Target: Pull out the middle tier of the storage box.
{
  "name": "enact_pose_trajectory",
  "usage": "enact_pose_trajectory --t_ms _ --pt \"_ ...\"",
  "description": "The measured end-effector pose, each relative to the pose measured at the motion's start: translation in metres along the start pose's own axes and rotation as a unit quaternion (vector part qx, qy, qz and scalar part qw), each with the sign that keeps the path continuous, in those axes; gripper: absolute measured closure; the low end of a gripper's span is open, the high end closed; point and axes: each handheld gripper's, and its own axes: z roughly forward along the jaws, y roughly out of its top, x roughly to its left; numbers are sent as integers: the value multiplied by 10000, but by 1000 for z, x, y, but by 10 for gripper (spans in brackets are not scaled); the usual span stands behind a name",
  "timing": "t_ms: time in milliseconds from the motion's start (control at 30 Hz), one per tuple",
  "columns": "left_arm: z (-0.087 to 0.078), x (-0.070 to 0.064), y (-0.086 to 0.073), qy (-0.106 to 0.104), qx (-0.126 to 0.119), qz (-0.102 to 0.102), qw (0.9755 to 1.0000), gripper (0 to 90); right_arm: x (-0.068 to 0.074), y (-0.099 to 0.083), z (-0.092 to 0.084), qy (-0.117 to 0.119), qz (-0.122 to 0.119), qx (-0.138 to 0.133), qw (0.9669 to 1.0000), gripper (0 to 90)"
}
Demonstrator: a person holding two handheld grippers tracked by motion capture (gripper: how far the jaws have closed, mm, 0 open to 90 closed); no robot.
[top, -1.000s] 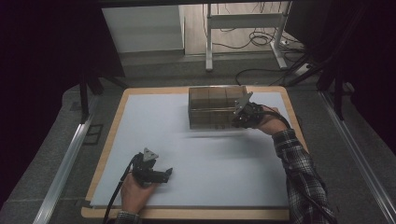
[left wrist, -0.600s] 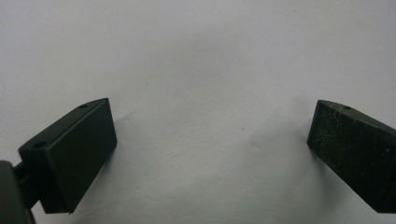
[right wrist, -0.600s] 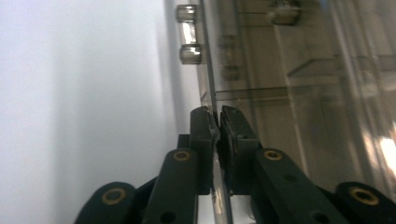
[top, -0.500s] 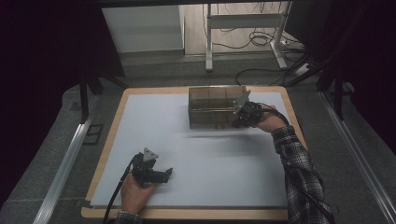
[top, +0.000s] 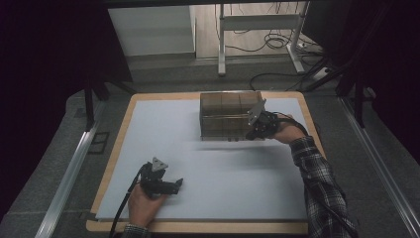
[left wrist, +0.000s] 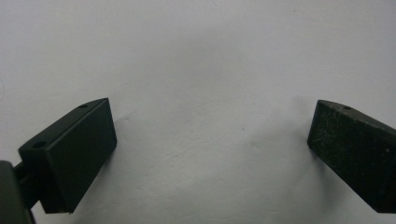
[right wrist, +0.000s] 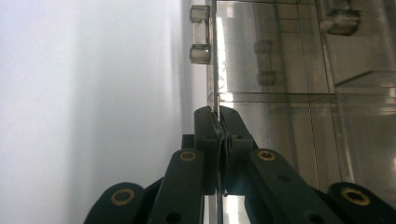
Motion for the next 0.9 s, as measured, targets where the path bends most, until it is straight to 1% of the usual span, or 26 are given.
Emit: enact_pose_trajectory --t_ms 33,100,133,167,300,533,567,733,833,900 --pt "0 0 0 0 0 0 10000 8 1 0 0 14 24 16 10000 868" --pt "0 0 0 1 0 0 10000 8 4 0 -1 -6 -22 41 10000 868" --pt "0 0 0 0 0 0 10000 8 5 0 -1 64 -34 31 10000 868" --pt "0 0 0 0 0 0 10000 8 6 0 -2 17 -53 56 10000 868" --pt "0 0 0 1 1 0 10000 8 9 -1 -3 89 -70 65 9999 868" --pt "0 0 0 0 0 0 10000 8 16 0 -2 25 -152 146 9998 868" --pt "0 0 0 0 0 0 10000 8 16 0 -1 89 -154 146 9997 869" --pt "0 0 0 0 0 0 10000 8 17 0 1 77 -149 161 9997 869" --pt "0 0 0 1 -1 -2 10000 8 17 0 0 13 -156 172 9997 827" --pt "0 0 0 0 0 -1 10000 8 17 1 1 25 -179 159 9997 817"
